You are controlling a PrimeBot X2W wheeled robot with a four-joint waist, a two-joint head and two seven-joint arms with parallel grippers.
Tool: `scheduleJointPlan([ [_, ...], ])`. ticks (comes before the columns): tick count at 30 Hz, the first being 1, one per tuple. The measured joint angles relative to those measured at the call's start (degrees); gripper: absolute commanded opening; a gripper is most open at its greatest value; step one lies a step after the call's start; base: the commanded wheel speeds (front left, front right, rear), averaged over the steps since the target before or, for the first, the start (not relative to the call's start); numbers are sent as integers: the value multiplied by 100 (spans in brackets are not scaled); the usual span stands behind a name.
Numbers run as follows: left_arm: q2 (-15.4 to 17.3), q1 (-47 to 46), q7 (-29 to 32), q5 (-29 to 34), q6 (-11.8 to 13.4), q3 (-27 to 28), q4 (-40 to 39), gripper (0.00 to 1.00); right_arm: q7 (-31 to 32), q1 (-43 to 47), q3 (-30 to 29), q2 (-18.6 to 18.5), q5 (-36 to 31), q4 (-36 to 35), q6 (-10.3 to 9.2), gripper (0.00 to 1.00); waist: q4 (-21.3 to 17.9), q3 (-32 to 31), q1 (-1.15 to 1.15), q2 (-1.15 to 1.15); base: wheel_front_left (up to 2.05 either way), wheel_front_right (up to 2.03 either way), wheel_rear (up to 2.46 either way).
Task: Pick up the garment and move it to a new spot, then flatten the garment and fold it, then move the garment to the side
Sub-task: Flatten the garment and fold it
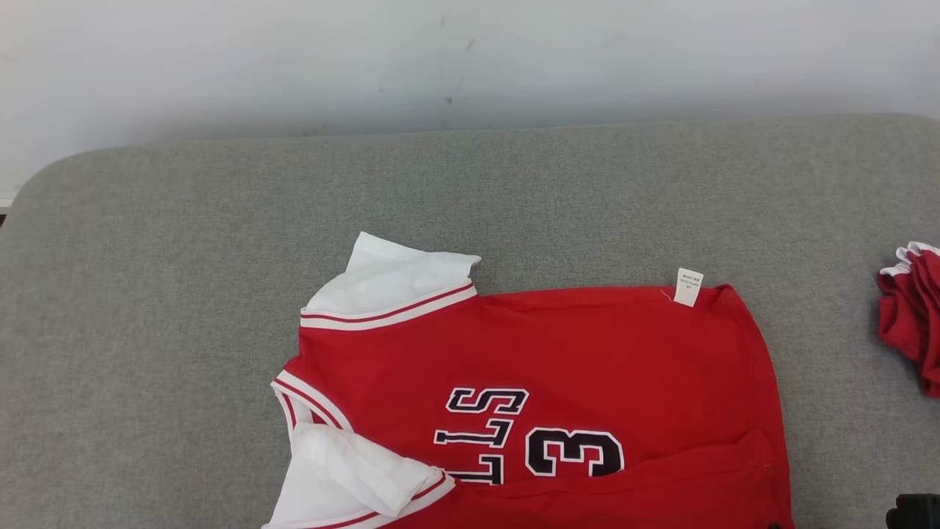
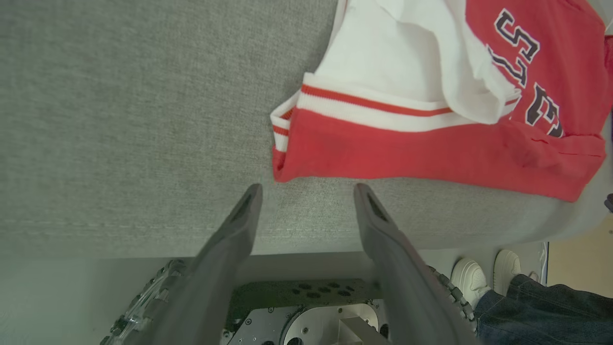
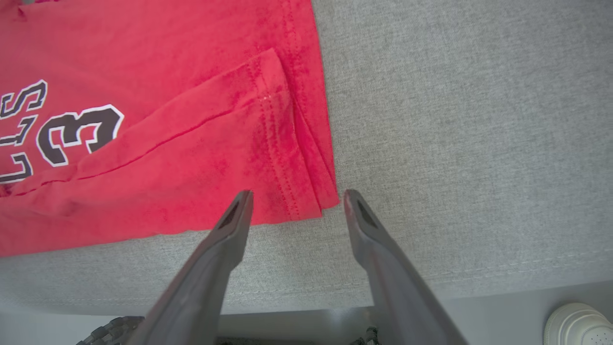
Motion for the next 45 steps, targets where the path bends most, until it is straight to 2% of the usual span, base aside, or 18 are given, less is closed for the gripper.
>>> scheduleJointPlan([
  [4,26,-12,13,83,31,14,-74,100,-8,-54,-53,-35,-20,-8,-16,100,19,-38,0,0,0,0,0],
  [9,24,-562,-601,450,31,297,-444,100,-416,-552,-237,-41,-191,-302,-55,100,31,-153,0,0,0,0,0],
  [13,-46,-996,-983,715,31,301,-561,100,-726,-1012,-292,27,-365,-354,-103,100,37,-235,0,0,0,0,0],
  [16,-177,-1287,-1290,1082,75,143,-512,100,-1003,-1396,-111,258,-426,-342,-104,100,37,-322,0,0,0,0,0],
  [19,-319,-1561,-1584,1494,92,-104,-375,100,-1234,-1714,147,289,-692,-161,-103,100,26,-404,0,0,0,0,0],
  [24,-541,-1991,-2000,1777,133,-258,56,100,-1657,-2126,388,524,-866,256,-104,100,-10,-540,0,0,0,0,0],
  [28,-697,-2125,-2280,1834,171,-297,386,100,-1940,-2277,560,716,-913,571,-105,100,-46,-650,0,0,0,0,0],
  [33,-813,-2123,-2543,1833,160,-398,633,100,-2193,-2278,631,758,-915,779,-97,100,-79,-722,0,0,0,0,0],
  [40,-840,-2124,-2814,1775,-35,-464,973,100,-2458,-2271,612,747,-916,913,-59,100,-66,-747,0,0,0,0,0],
  [45,-857,-2362,-2703,1758,-54,-516,1427,100,-2541,-2214,659,743,-935,812,12,100,-74,-679,-1,0,0,0,0],
])
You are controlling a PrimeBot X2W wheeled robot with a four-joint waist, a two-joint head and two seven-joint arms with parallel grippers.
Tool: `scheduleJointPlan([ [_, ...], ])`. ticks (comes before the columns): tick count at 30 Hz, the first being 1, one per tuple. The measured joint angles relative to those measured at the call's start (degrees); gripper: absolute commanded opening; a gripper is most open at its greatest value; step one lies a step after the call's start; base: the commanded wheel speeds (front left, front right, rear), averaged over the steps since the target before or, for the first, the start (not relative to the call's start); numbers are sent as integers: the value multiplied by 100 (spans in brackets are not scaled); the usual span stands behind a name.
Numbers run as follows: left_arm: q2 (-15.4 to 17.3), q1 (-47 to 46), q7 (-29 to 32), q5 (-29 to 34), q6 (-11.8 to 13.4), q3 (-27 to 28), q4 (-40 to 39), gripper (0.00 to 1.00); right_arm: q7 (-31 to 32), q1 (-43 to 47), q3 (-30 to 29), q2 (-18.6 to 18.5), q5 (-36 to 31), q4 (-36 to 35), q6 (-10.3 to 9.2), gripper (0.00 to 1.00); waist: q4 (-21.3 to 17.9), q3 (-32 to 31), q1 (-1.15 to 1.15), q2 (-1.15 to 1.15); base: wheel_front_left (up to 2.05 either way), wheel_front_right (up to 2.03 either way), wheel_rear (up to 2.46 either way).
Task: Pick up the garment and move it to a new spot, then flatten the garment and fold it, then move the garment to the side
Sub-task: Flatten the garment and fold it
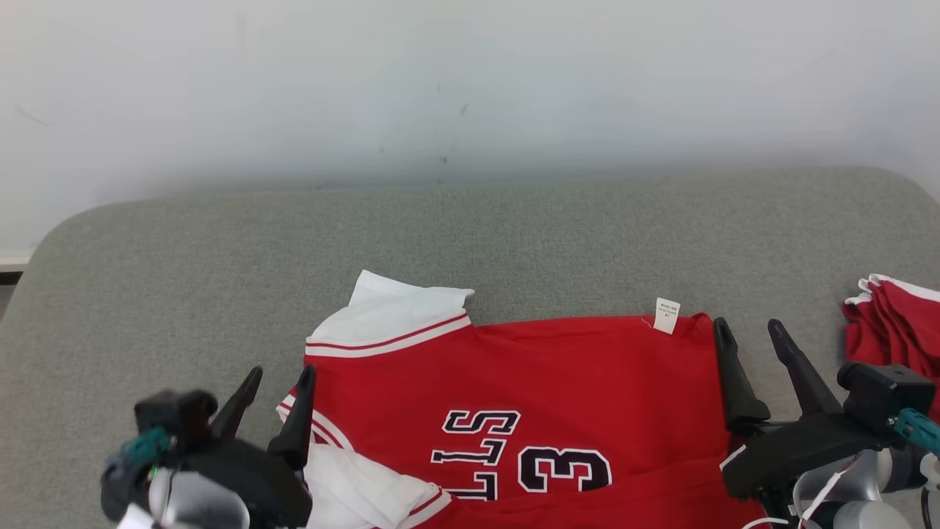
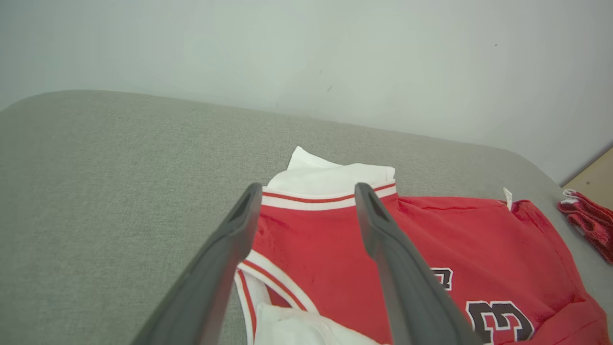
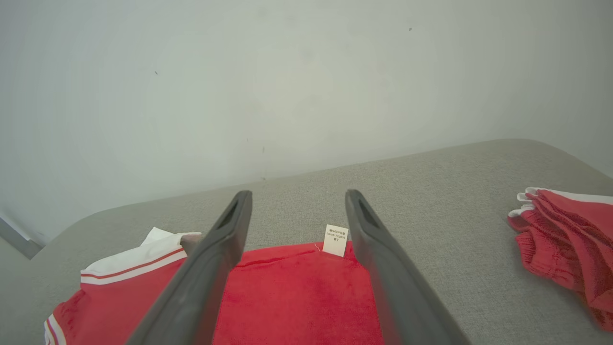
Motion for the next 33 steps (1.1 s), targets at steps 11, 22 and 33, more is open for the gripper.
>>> scheduleJointPlan([
  [11,368,-2008,1220,96,-459,-247,1586,100,-20,-53,412,-86,-222,-287,238,100,-212,532,1,0,0,0,0],
  [22,711,-3149,2130,211,-577,-218,2778,100,112,-296,698,-113,-291,-431,411,100,-874,1167,1,1,0,0,0],
  [33,740,-3769,2320,480,-469,-281,3523,100,76,-533,605,-131,-289,-203,480,100,-1619,1718,1,1,0,0,0],
])
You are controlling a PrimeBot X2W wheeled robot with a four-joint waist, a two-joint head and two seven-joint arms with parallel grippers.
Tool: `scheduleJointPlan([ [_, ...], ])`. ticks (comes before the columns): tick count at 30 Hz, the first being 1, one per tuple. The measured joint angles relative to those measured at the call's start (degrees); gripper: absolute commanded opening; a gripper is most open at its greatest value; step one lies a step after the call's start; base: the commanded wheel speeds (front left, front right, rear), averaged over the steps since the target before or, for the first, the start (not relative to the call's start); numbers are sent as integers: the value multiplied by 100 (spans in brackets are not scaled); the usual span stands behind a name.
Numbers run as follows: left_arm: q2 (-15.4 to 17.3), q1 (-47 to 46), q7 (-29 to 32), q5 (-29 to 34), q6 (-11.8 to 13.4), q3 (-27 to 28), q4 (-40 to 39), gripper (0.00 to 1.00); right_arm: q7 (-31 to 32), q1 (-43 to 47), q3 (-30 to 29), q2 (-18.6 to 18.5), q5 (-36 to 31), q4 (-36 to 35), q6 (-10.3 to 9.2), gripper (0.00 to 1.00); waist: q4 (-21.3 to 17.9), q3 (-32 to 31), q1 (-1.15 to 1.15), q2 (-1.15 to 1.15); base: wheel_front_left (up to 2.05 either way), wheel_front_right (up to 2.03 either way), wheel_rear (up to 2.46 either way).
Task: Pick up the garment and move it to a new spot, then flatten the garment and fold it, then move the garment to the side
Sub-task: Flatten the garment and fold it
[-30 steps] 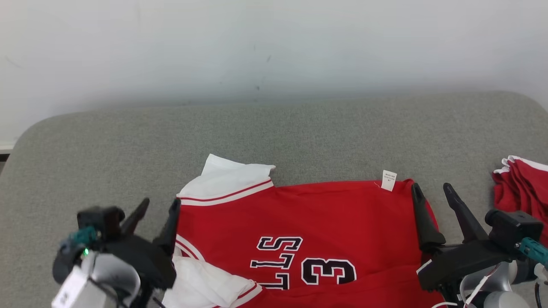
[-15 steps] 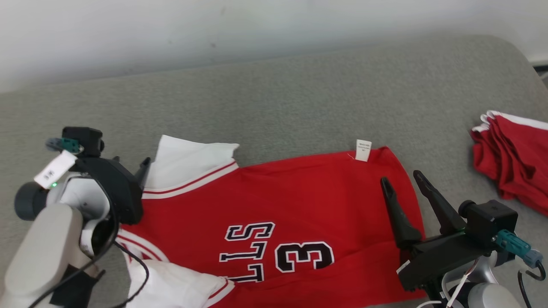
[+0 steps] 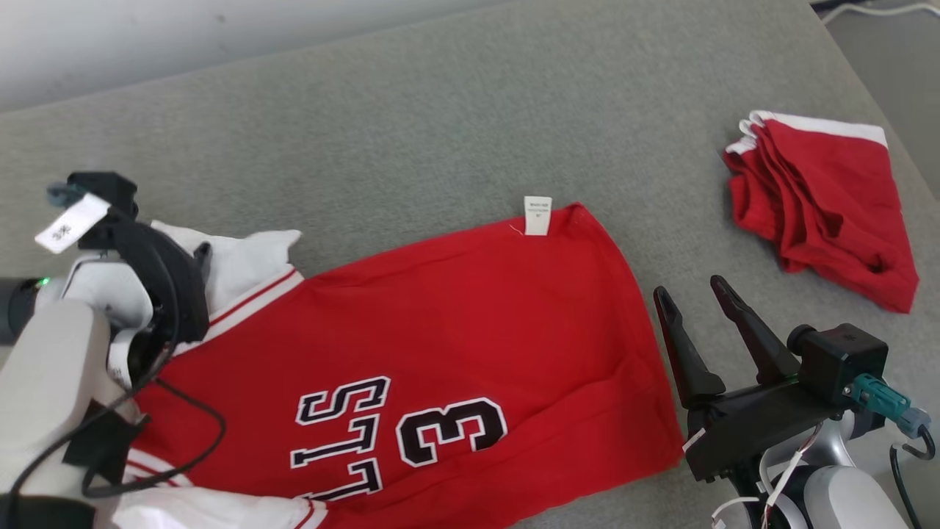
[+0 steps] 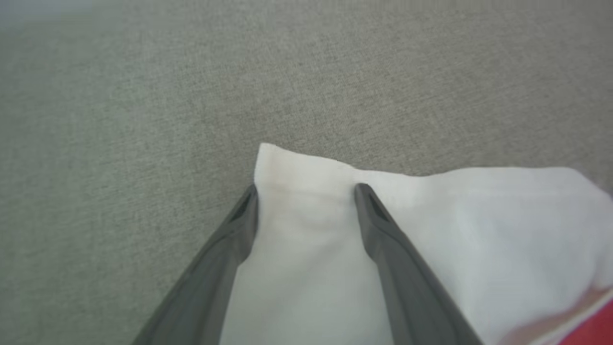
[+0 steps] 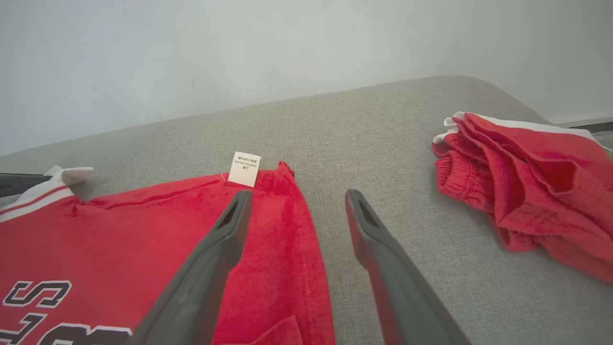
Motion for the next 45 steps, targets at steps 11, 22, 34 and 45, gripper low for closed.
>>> scheduleJointPlan([
  [11,-25,-319,-70,183,241,4,546,100,-66,4,21,-12,-1,199,19,100,-40,47,-1,-1,0,0,0],
  [22,-42,-336,-66,110,135,32,734,100,-67,3,85,-15,-1,250,55,100,19,-51,-1,-1,0,0,0],
  [34,26,-441,-67,147,224,20,977,27,-75,4,147,-15,-1,353,68,100,-5,-81,-1,-1,0,0,0],
  [45,-13,-450,-125,5,-21,31,964,0,205,-135,322,-172,-45,469,223,100,-21,-5,-2,-1,0,0,0],
])
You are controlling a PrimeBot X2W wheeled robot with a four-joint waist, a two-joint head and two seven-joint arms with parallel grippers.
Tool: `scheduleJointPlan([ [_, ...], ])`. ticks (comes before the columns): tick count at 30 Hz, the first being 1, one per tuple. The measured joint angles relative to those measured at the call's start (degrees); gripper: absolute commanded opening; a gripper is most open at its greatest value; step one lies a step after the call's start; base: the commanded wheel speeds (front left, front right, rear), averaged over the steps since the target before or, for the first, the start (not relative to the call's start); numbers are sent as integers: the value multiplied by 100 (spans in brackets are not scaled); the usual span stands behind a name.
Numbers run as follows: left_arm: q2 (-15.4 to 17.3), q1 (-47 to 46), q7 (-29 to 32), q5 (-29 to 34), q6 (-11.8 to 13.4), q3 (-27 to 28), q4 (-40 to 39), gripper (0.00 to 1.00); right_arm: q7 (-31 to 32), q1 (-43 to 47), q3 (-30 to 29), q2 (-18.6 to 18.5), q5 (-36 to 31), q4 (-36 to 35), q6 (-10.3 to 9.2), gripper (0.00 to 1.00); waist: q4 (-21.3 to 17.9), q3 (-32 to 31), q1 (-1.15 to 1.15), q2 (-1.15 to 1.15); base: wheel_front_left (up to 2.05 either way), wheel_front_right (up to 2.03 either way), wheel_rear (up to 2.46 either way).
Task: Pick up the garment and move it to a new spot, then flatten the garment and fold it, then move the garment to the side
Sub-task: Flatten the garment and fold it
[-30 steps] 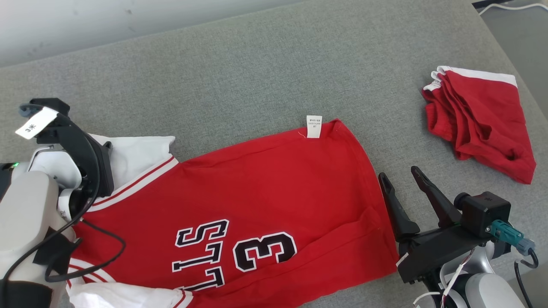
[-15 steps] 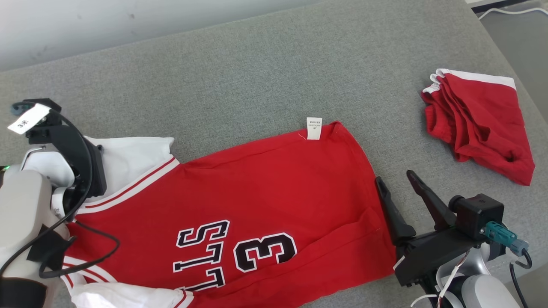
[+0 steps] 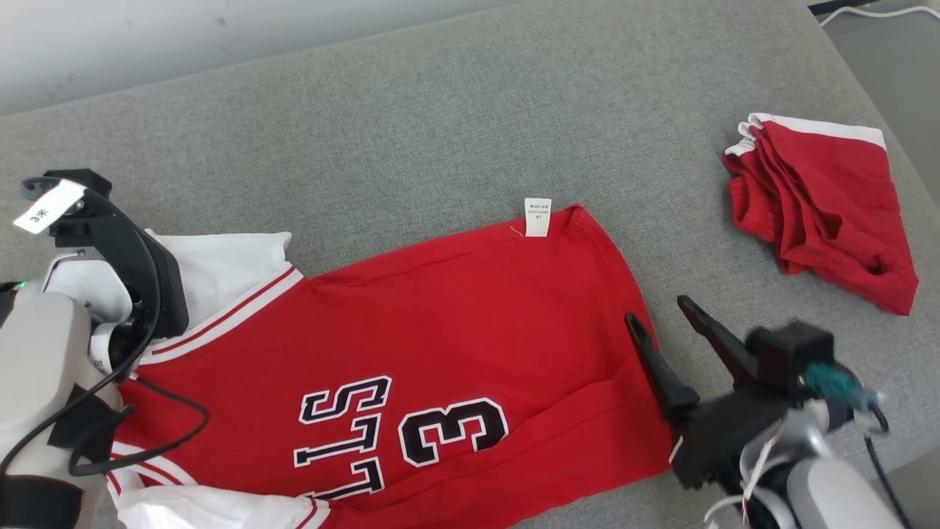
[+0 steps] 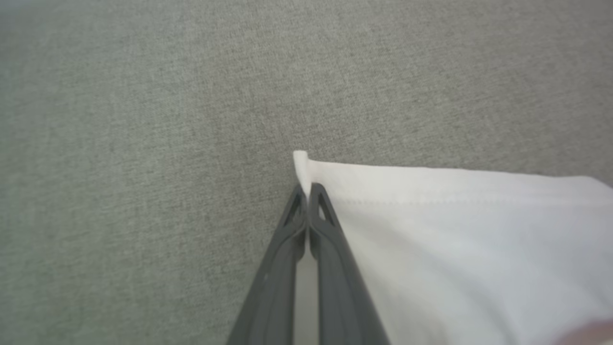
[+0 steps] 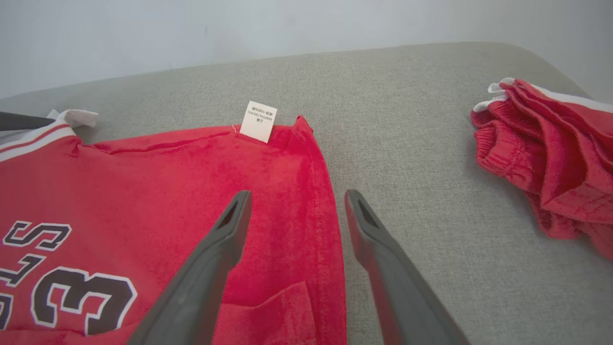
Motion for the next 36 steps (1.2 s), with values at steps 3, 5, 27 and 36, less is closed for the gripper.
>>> scheduleJointPlan([
  [3,35,-27,-20,-1,-79,3,-23,0,408,-375,125,-216,-16,185,126,100,-5,41,0,0,0,0,0],
  [5,64,-92,-25,-1,-125,-19,-33,0,766,-708,148,-319,24,350,199,100,-4,80,0,0,0,0,0],
  [27,-179,-595,-26,-44,-345,-176,-148,0,3584,-3467,544,-320,910,2114,390,81,449,502,1,0,0,0,0],
  [36,-85,-583,-83,-64,-387,-165,3,0,3922,-3481,568,-324,868,2371,297,69,428,444,1,0,0,0,0],
])
